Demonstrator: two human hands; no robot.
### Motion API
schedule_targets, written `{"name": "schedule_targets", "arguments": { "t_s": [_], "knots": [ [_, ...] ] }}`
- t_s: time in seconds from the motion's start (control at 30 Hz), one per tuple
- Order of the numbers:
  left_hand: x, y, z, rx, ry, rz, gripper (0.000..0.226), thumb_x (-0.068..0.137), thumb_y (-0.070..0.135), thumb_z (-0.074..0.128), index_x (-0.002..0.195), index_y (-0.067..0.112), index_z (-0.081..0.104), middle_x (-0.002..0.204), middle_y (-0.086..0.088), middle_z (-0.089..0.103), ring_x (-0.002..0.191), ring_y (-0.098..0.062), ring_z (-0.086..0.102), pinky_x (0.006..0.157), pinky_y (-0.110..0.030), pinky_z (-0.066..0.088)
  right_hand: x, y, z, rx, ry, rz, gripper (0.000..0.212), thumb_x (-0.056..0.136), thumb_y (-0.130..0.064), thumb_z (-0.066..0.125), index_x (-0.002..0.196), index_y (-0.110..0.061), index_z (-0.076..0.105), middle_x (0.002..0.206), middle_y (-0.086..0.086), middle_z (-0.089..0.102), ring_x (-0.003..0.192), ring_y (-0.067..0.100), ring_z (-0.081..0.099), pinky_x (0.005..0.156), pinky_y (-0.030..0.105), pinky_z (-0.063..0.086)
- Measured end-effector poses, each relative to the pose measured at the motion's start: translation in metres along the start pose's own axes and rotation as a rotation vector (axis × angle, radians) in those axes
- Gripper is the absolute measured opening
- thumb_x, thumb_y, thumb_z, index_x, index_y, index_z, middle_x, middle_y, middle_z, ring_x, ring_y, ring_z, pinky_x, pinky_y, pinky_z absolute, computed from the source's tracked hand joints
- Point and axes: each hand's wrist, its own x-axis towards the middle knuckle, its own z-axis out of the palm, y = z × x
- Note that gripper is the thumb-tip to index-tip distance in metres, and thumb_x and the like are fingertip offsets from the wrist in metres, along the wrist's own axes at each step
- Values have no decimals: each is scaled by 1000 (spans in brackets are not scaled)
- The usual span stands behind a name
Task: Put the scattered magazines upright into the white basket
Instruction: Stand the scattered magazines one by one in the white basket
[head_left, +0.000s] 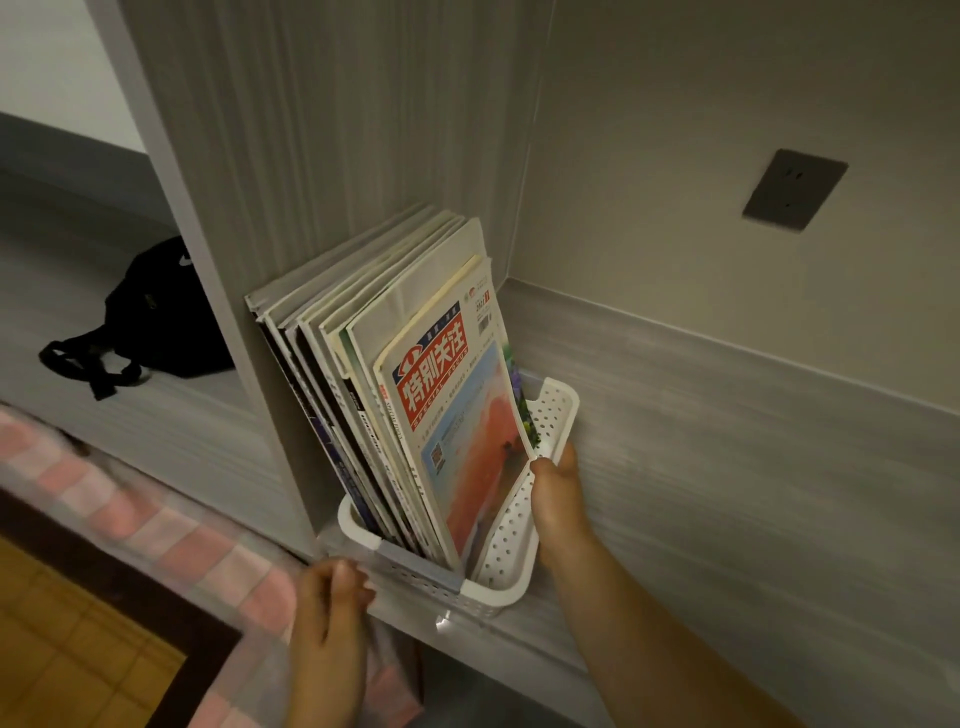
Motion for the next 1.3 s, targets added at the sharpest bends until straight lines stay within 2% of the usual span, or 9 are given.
{"name": "schedule_targets", "arguments": {
  "t_s": [0.1,0.2,0.37,0.43,0.57,0.7,1.03,1.17,1.3],
  "knots": [
    [2,-2,2,-71,-233,-129,37,92,21,31,68,12,58,52,-7,65,65,-30,59,57,-30,47,4,3,0,4,-9,39,40,94,-14,33,133,-24,34,110,8,59,83,17,59,56,26,45],
    [9,3,4,-66,-328,-122,38,92,24,35,71,10,64,59,3,73,58,-17,67,49,-15,52,7,7,-1,-18,-11,60,38,96,-26,30,134,-27,30,89,-1,58,73,13,58,52,25,44],
    [8,7,7,-114,-277,-100,37,92,18,36,67,7,61,52,0,70,52,-12,64,47,-10,50,12,10,4,-3,-16,58,38,97,-31,26,134,-29,30,87,-6,56,74,11,57,52,23,43],
    [11,9,8,-119,-255,-92,38,92,19,35,70,3,61,56,-7,67,58,-19,63,48,-10,51,14,10,10,17,-20,53,38,97,-31,26,134,-28,31,94,-3,58,78,12,57,55,25,44],
    [21,14,4,-110,-228,-86,38,93,19,32,81,-7,57,71,-20,61,66,-28,58,49,-9,51,16,10,26,58,-18,54,38,97,-30,26,135,-28,31,124,9,55,99,22,57,78,33,48],
    [30,20,0,-121,-223,-87,37,93,18,31,84,-7,55,69,-19,58,64,-27,55,48,-10,51,20,8,41,62,-29,32,38,97,-27,27,135,-27,31,128,9,52,105,23,54,92,39,45],
    [34,17,-2,-125,-206,-102,37,93,21,35,66,4,55,51,-4,61,58,-25,58,48,-20,53,20,9,39,42,-9,37,37,97,-26,27,132,-25,33,126,12,53,103,25,54,86,38,46],
    [32,17,-3,-99,-212,-94,39,93,23,35,63,8,54,61,-12,59,62,-25,58,59,-29,48,18,7,36,21,-16,49,38,97,-26,26,135,-23,32,130,13,51,108,27,53,92,41,46],
    [29,19,-4,-52,-234,-100,42,93,27,33,64,8,56,63,-13,60,63,-25,59,58,-29,47,12,4,32,-17,-62,47,39,97,-23,28,135,-24,30,130,12,51,112,27,52,97,42,45]
  ]
}}
